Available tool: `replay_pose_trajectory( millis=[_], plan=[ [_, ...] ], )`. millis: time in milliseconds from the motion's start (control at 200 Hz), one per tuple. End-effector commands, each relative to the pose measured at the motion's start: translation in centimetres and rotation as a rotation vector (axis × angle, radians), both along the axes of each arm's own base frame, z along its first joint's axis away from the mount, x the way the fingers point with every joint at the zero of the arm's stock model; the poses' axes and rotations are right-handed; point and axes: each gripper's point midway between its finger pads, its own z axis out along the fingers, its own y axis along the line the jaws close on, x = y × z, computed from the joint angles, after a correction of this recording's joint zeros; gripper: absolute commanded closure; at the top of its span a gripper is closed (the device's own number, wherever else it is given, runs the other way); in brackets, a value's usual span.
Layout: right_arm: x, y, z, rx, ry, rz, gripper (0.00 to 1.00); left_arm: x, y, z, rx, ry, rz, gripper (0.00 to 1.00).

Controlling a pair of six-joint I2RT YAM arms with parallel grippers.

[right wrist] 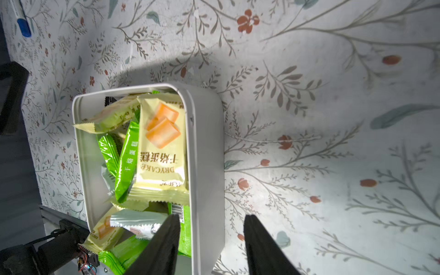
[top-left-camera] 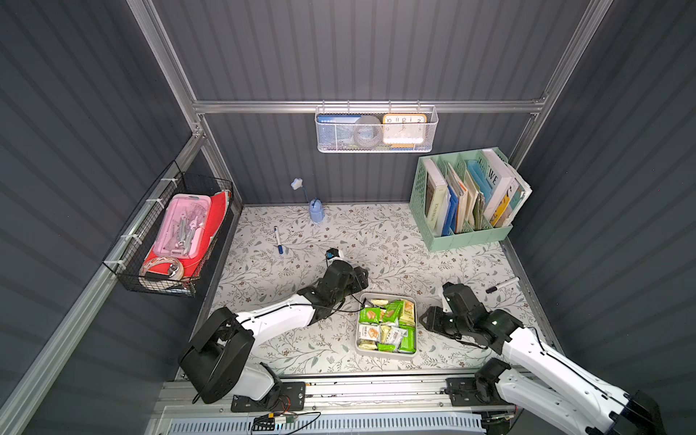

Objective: Take the cookies out of the storage box
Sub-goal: Move the storage box to the center of the board.

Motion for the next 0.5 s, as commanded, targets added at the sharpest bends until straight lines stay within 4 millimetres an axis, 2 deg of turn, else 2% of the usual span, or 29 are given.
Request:
replay_pose_trajectory(
  millis=[0, 70, 215, 275, 495],
  plan=[
    [-0.5, 0.2, -0.5, -0.028, 0.032, 0.003, 0.51, 0.0, 0.6, 0.5, 0.002, 0.009, 0.049, 0.3],
    [-0.7, 0.4, -0.8, -0.046, 0.041, 0.011, 0.51, -0.3, 1.3, 0.7, 0.007, 0.009, 0.064, 0.34],
    [-0.7, 0.8, -1.5, -0.07, 0.057, 0.014, 0.53, -1.3, 2.6, 0.1, 0.04, 0.035, 0.086, 0.35],
    [-0.6, 1.2, -1.5, -0.073, 0.058, 0.021, 0.59, -1.7, 2.9, -0.2, 0.042, 0.044, 0.093, 0.36],
    [-0.4, 1.9, -1.8, -0.101, 0.064, 0.037, 0.67, -2.6, 3.8, -0.5, 0.027, 0.054, 0.114, 0.39]
  ],
)
